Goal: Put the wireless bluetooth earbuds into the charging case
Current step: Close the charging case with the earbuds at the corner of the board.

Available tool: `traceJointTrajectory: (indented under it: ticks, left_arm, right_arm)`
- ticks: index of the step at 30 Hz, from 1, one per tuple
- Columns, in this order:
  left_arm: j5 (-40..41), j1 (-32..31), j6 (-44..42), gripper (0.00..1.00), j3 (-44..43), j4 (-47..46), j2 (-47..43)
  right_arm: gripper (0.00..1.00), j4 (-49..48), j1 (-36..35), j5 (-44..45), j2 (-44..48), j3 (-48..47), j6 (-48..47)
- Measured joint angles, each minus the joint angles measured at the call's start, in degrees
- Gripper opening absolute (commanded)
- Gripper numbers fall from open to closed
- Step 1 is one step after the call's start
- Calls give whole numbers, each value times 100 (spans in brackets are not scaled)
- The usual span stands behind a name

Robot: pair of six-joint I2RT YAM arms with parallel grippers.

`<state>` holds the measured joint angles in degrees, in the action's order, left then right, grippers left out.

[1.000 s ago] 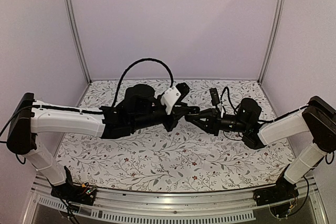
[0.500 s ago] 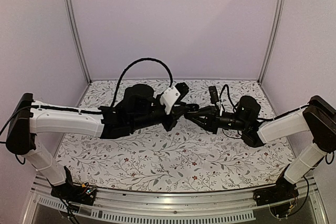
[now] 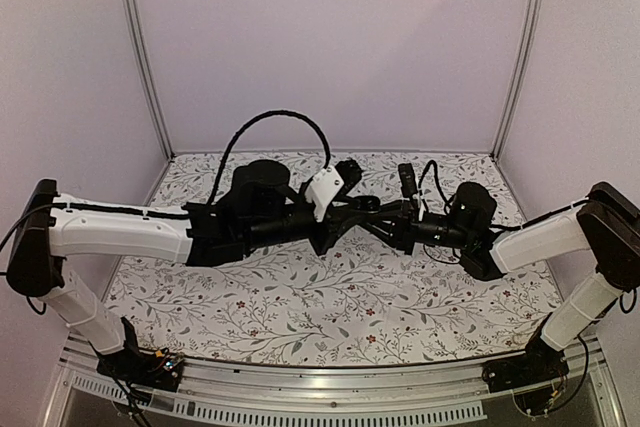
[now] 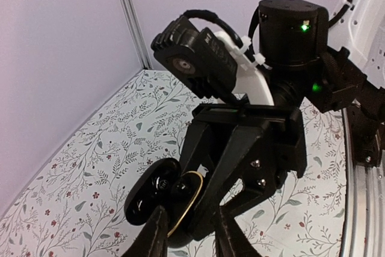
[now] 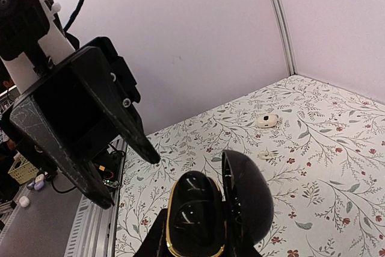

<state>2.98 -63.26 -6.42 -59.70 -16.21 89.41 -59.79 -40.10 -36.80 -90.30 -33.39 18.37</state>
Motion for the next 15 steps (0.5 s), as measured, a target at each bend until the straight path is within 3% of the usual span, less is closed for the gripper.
traceJointTrajectory:
  ticks: [4, 10, 15]
  left_arm:
    - [7, -2, 28, 30, 11, 37, -118]
    - [48, 87, 181, 48, 297, 31, -647]
    - [-315, 361, 304, 57, 369, 63, -1010]
  right_arm:
    - [0, 0, 0, 4, 0, 0, -50]
    - [0, -4, 0, -98, 52, 2, -212]
    - [0, -11, 0, -361, 166, 4, -426]
